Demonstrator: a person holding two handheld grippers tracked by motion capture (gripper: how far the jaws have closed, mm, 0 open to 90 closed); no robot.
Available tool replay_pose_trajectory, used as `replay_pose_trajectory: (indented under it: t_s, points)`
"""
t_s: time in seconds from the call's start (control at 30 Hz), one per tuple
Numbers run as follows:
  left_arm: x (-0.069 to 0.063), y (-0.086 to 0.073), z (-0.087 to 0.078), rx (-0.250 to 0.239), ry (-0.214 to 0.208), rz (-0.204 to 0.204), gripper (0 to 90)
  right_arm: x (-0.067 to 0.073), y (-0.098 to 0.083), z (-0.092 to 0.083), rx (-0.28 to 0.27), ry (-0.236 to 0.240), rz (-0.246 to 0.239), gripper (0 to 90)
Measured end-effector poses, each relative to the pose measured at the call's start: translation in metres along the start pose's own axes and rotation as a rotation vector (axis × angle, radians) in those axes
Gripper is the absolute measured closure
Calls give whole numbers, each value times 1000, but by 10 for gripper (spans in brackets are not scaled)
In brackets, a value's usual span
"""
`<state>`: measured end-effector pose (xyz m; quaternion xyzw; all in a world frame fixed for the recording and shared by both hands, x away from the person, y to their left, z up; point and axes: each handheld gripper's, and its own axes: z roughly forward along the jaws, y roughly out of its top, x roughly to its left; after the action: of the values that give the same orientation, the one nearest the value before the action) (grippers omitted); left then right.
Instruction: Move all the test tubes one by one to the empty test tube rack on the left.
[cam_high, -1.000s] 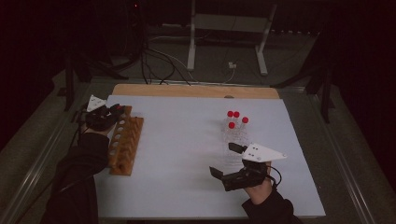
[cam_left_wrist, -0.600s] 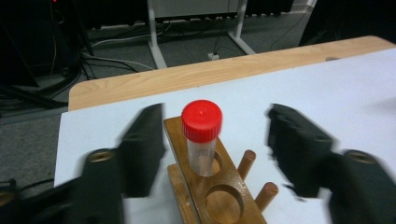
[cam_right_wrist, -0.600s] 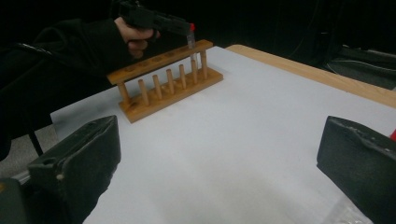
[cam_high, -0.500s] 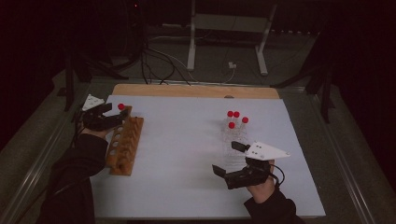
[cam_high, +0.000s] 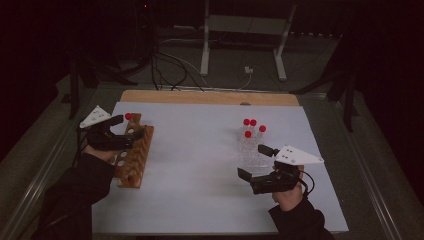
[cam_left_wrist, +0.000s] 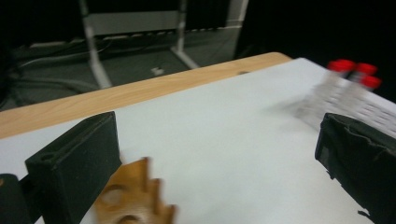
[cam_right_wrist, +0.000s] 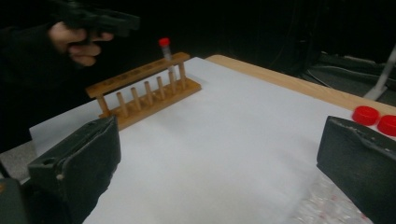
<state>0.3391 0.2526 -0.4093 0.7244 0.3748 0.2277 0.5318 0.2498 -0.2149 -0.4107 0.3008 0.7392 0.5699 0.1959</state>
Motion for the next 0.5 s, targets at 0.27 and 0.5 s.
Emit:
replay_pose_trajectory:
  t_s: [0.27, 0.5]
  points:
    - [-41, -16, -2, 6, -127, 57, 7, -27, 1, 4, 23, -64, 7, 0]
    - [-72, -28, -1, 12, -180, 94, 7, -48, -3, 15, 75, -88, 7, 3]
